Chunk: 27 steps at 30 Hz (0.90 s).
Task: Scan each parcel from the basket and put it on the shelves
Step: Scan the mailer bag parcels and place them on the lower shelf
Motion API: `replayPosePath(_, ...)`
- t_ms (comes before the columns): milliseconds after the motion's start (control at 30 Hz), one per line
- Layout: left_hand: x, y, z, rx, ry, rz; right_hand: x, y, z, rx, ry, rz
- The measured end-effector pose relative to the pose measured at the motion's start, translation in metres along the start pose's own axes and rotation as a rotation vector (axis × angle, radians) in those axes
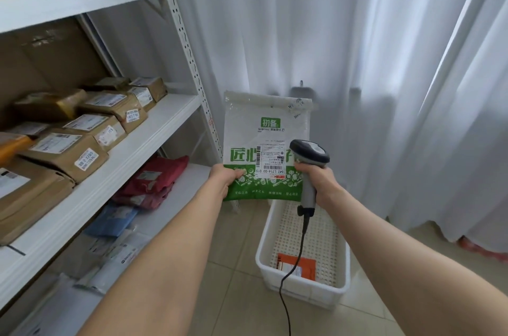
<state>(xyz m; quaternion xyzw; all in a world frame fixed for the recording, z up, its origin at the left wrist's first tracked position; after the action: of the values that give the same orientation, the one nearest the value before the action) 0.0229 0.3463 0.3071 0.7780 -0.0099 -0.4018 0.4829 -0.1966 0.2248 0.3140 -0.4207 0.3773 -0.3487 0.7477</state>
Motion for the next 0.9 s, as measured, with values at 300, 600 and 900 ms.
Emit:
replayPosePath(300,0.026,0.008,-0.047,-0.075,0.108,0.076,-0.016,0.020,0.042,-0.103,-0.087,-0.003)
replayPosePath(600,0.037,0.000,-0.075,-0.095,0.165,0.082,-0.030,0.031,0.076,-0.239,-0.126,-0.013)
replayPosePath(900,0.041,-0.001,-0.086,-0.082,0.193,0.087,-0.036,0.034,0.081,-0.318,-0.119,0.001)
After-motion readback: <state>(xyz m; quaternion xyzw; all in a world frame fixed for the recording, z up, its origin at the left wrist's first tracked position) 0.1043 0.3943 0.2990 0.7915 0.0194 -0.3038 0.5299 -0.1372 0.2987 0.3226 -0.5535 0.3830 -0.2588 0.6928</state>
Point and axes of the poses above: each hand's wrist, its own x-axis towards the middle knuckle, its own z-axis out of the palm, y = z × x, the point moved 9 cm from there along x, towards the middle knuckle, and after that the axes turned 10 degrees about -z, right-handed, at the moved point
